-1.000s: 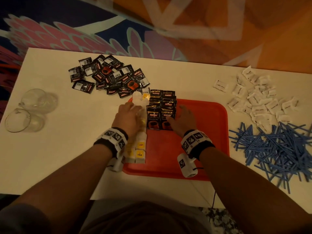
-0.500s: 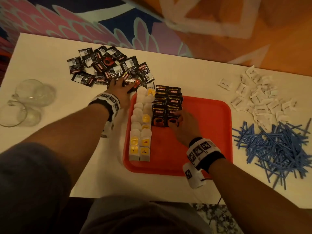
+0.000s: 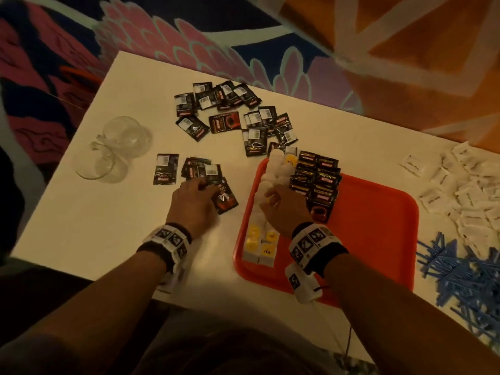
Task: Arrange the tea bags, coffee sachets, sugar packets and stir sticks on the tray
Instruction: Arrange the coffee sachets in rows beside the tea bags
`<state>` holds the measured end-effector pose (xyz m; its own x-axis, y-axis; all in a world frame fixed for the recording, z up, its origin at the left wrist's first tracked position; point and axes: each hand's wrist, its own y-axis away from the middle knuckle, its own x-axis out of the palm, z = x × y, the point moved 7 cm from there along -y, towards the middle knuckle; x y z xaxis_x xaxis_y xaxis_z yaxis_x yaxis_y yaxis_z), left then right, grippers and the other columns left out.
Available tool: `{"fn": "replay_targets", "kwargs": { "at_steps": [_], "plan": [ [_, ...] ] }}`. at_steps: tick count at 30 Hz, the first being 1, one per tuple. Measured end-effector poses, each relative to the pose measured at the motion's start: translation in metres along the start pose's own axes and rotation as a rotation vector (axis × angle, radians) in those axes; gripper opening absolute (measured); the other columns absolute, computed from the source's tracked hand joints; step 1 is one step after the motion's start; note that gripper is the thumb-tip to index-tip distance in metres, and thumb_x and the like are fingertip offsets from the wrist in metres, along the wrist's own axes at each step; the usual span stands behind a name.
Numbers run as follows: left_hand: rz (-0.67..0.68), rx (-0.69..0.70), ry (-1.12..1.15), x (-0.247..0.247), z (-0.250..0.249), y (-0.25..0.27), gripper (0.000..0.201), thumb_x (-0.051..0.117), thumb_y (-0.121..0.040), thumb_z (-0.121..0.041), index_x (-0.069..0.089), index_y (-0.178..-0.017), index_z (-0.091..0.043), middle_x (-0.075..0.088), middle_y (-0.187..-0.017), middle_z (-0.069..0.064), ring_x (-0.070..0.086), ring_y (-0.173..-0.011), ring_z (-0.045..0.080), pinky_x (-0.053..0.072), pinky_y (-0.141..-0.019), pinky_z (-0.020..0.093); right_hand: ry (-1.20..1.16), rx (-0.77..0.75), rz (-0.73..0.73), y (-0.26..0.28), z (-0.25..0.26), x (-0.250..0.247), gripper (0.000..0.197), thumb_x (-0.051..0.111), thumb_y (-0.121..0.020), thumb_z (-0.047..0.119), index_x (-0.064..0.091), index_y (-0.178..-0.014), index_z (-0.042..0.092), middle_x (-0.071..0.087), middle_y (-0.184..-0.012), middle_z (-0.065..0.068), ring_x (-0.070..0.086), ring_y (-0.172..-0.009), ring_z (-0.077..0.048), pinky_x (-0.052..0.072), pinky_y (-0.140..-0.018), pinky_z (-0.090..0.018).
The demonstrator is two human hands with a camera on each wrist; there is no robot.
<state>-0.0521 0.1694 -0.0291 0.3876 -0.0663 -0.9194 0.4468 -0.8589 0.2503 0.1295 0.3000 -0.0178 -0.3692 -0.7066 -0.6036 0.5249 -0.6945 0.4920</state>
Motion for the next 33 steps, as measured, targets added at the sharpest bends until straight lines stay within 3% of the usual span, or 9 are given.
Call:
{"fn": "replay_targets", "kwargs": {
  "at_steps": [4,8,12,16,19,22,25,28,33],
  "plan": [
    [-0.162,-0.280,0.142,-0.030,0.044,-0.008,0.058,0.068,-0.088,-0.035,0.050,-0.141,-0.022,0.035,-0.150,0.018,0.032,-0.137,0.040,0.035,-0.109,0.058,0.074,-0.041,0.084,-0.011,0.033,0.021,0.027,0.065,-0.091,0.026,0.057,-0.116,0.022,0.059,-0.103,0.002,0.057,-0.098,-0.015,0.050,-0.087,-0.030],
    [0.038,-0.594,0.208,-0.030,0.089,-0.028,0.084,0.057,-0.085,-0.070,0.022,-0.155,-0.038,0.005,-0.165,0.011,0.011,-0.149,0.039,0.025,-0.115,0.060,0.223,-0.071,0.206,-0.021,0.060,0.052,0.045,0.062,-0.093,0.024,0.046,-0.135,0.030,0.047,-0.132,-0.001,0.045,-0.123,-0.020,0.040,-0.100,-0.031],
    [0.174,-0.635,0.213,-0.018,0.097,-0.043,0.085,0.050,-0.082,-0.079,0.025,-0.153,-0.039,0.018,-0.159,0.016,0.025,-0.141,0.045,0.032,-0.111,0.061,0.327,-0.058,0.212,-0.033,0.073,0.077,0.064,0.064,-0.090,0.026,0.034,-0.145,0.037,0.029,-0.145,-0.003,0.035,-0.132,-0.028,0.041,-0.106,-0.042],
    [0.148,-0.498,0.163,-0.015,0.066,-0.053,0.068,0.060,-0.087,-0.062,0.040,-0.145,-0.034,0.038,-0.142,0.013,0.037,-0.129,0.038,0.041,-0.103,0.054,0.435,-0.031,0.208,-0.048,0.080,0.100,0.079,0.069,-0.085,0.017,0.027,-0.148,0.039,0.028,-0.142,-0.006,0.042,-0.122,-0.031,0.046,-0.101,-0.044],
    [0.148,-0.452,0.320,-0.007,0.050,-0.058,0.057,0.065,-0.091,-0.032,0.043,-0.143,-0.028,0.041,-0.134,0.015,0.042,-0.123,0.038,0.042,-0.101,0.047,0.342,-0.010,0.161,-0.053,0.081,0.113,0.080,0.069,-0.083,0.010,0.029,-0.147,0.037,0.030,-0.138,-0.007,0.047,-0.115,-0.031,0.048,-0.100,-0.043],
    [0.111,-0.478,0.560,-0.001,0.051,-0.060,0.063,0.068,-0.086,-0.015,0.041,-0.142,-0.021,0.053,-0.126,0.017,0.056,-0.114,0.037,0.049,-0.096,0.041,0.228,-0.005,0.132,-0.055,0.080,0.123,0.079,0.069,-0.081,0.010,0.033,-0.145,0.036,0.030,-0.135,-0.006,0.050,-0.112,-0.031,0.049,-0.097,-0.043],
    [0.156,-0.514,0.671,0.006,0.051,-0.059,0.071,0.068,-0.085,-0.011,0.034,-0.148,-0.015,0.057,-0.129,0.013,0.059,-0.114,0.031,0.048,-0.088,0.033,0.136,-0.010,0.099,-0.055,0.079,0.125,0.076,0.070,-0.079,0.011,0.038,-0.144,0.034,0.033,-0.133,-0.007,0.052,-0.109,-0.032,0.050,-0.097,-0.042],
    [0.157,-0.542,0.701,0.006,0.054,-0.061,0.046,0.061,-0.094,-0.019,0.047,-0.138,-0.014,0.060,-0.128,0.009,0.059,-0.115,0.028,0.041,-0.082,0.026,0.098,-0.018,0.084,-0.052,0.076,0.124,0.072,0.065,-0.082,0.009,0.039,-0.146,0.032,0.037,-0.131,-0.007,0.051,-0.110,-0.029,0.047,-0.099,-0.036],
    [0.112,-0.578,0.707,-0.001,0.069,-0.063,0.030,0.053,-0.100,-0.021,0.051,-0.129,-0.014,0.061,-0.125,0.007,0.058,-0.110,0.027,0.038,-0.081,0.026,-0.014,-0.009,0.093,-0.044,0.074,0.123,0.064,0.059,-0.086,0.003,0.042,-0.141,0.032,0.052,-0.116,-0.004,0.054,-0.096,-0.020,0.045,-0.080,-0.026]
  ]
}}
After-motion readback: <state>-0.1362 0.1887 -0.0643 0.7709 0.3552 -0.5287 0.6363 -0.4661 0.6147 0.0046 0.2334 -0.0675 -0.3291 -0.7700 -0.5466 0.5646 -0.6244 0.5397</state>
